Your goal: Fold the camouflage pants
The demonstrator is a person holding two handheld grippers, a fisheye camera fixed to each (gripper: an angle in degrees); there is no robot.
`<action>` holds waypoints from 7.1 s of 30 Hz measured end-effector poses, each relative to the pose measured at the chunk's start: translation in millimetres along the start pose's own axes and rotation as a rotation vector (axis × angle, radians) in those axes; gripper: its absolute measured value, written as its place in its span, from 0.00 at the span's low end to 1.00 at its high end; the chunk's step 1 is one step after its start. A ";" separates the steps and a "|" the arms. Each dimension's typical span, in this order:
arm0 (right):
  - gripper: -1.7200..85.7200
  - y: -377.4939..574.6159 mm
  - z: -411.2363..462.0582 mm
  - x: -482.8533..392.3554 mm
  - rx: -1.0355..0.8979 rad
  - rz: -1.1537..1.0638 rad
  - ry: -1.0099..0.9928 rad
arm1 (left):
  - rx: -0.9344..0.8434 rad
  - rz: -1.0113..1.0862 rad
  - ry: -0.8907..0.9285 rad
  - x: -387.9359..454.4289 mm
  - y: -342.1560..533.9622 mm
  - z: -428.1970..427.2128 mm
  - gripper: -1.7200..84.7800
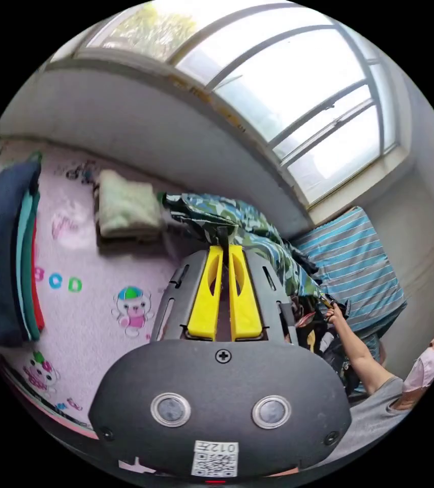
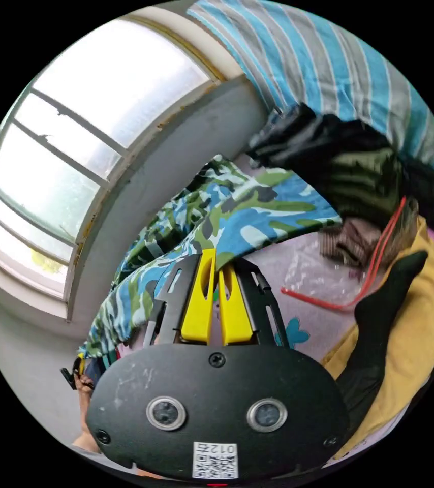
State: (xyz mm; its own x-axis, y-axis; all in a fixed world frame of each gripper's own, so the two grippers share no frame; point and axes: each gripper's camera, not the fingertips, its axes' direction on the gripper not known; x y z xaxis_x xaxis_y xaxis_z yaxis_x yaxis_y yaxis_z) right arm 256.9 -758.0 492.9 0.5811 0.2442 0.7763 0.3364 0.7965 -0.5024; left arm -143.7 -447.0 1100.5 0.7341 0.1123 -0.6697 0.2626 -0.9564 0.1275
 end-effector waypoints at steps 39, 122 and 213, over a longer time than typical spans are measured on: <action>0.01 167.7 97.5 165.1 -0.290 -0.034 0.197 | -0.433 -0.020 -0.410 -45.4 148.2 34.0 0.02; 0.01 170.3 426.3 249.7 -0.433 -0.383 0.614 | -0.130 0.117 -0.387 54.3 -28.2 236.6 0.02; 0.01 -17.1 644.8 315.8 -0.208 -0.296 0.658 | -0.124 0.154 -0.753 136.5 -50.0 301.9 0.03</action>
State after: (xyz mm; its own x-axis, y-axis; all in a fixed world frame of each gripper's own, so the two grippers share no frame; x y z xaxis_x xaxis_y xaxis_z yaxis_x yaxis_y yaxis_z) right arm -43.1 -337.9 992.1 0.7458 -0.3967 0.5352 0.6424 0.6410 -0.4201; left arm -245.7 -465.2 781.9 0.1561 -0.2752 -0.9486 0.2929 -0.9043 0.3106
